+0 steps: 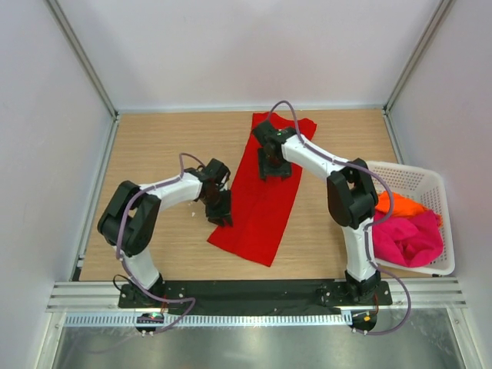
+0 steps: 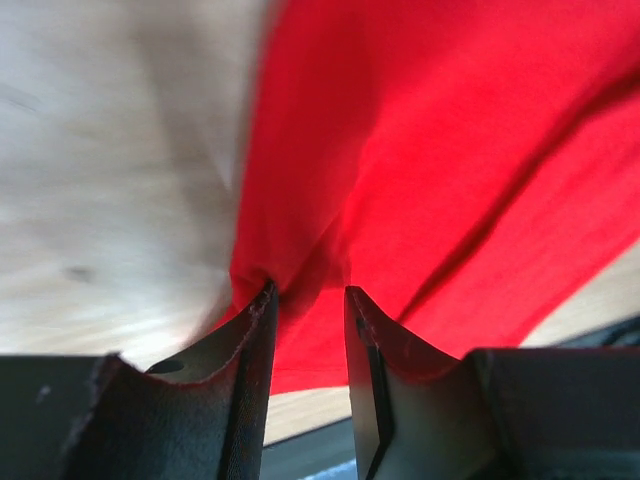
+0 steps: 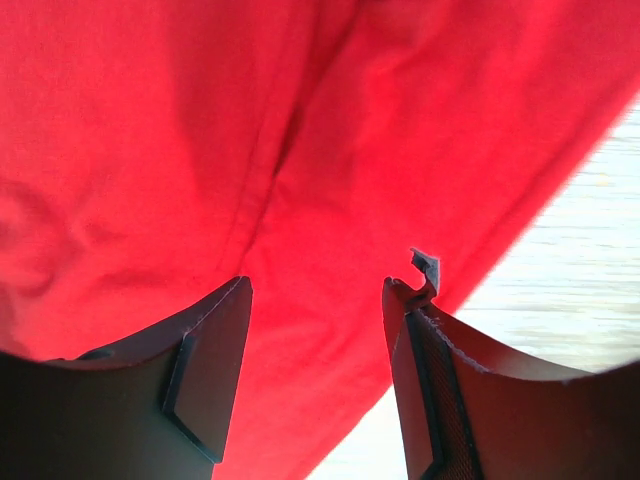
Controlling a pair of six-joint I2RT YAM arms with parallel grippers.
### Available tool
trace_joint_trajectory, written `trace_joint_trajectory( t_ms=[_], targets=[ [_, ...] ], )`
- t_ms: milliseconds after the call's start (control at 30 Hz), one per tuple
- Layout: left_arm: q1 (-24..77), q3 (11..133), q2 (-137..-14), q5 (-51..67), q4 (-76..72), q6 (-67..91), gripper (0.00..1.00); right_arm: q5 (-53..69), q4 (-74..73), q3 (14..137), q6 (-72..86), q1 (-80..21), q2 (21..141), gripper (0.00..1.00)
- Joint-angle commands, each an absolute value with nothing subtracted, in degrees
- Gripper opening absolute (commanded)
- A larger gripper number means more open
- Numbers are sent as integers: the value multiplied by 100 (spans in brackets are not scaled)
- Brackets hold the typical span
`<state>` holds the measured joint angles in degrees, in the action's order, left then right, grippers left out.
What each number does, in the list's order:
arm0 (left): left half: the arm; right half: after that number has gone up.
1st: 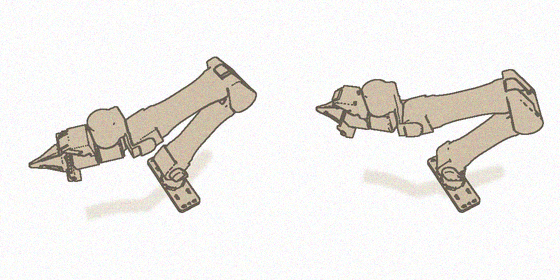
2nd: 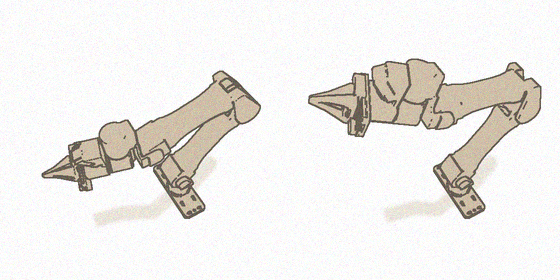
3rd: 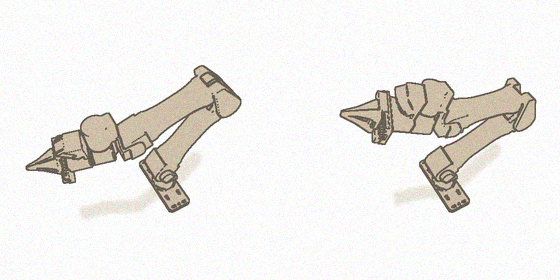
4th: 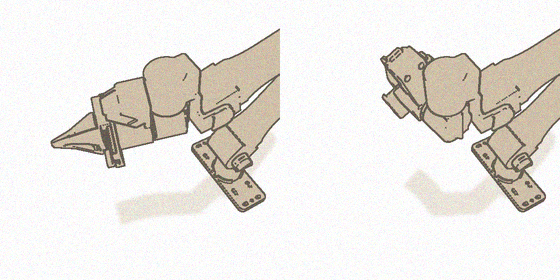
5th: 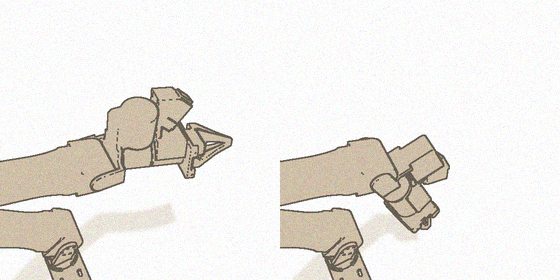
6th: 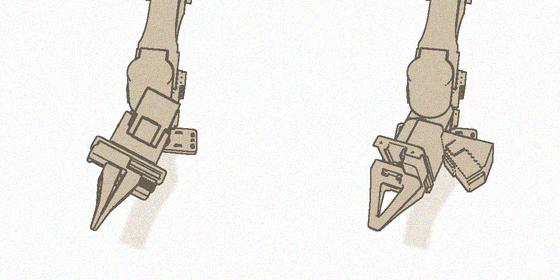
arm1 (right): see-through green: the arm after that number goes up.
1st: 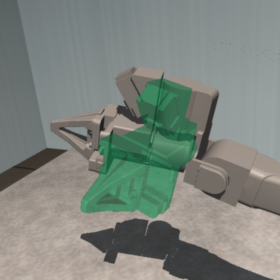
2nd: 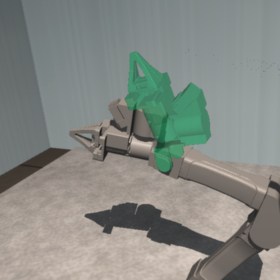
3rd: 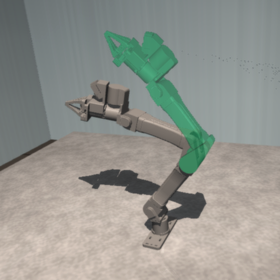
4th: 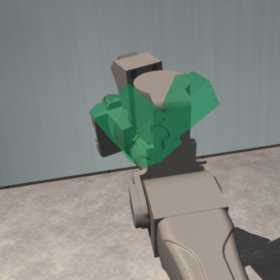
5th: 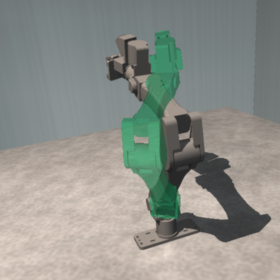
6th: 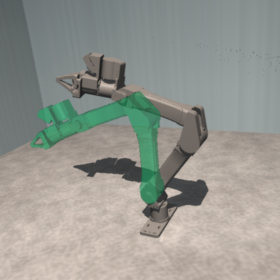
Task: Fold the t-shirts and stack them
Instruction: Fold the tshirt
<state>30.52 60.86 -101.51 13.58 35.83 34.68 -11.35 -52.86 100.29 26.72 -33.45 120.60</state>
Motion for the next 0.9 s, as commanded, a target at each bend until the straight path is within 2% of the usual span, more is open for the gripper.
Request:
trace_joint_trajectory(
  t_ms=[0, 300, 533, 667, 767, 867],
  targets=[
    [3506, 5547, -10231, 1634, 3498, 3919, 35, -1459, -4922, 10019, 2883, -3112, 11540, 62],
    [3929, 4904, -9080, 1978, 3489, 4087, 35, -1257, -4746, 10695, 3085, -2506, 12049, 63],
    [3920, 5870, -8570, 1407, 4174, 3710, 36, -1380, -4712, 11653, 2804, -2031, 12505, 61],
    [3885, 6564, -8499, 1125, 4315, 3498, 37, -1433, -4290, 12276, 2479, -1934, 12893, 49],
    [3719, 7056, -8639, 1055, 4254, 3393, 37, -1310, -3983, 12716, 2365, -1916, 13252, 32],
    [3560, 7224, -8736, 1150, 4053, 3419, 36, -1143, -3806, 12980, 2294, -1899, 13516, 24]
  ],
)
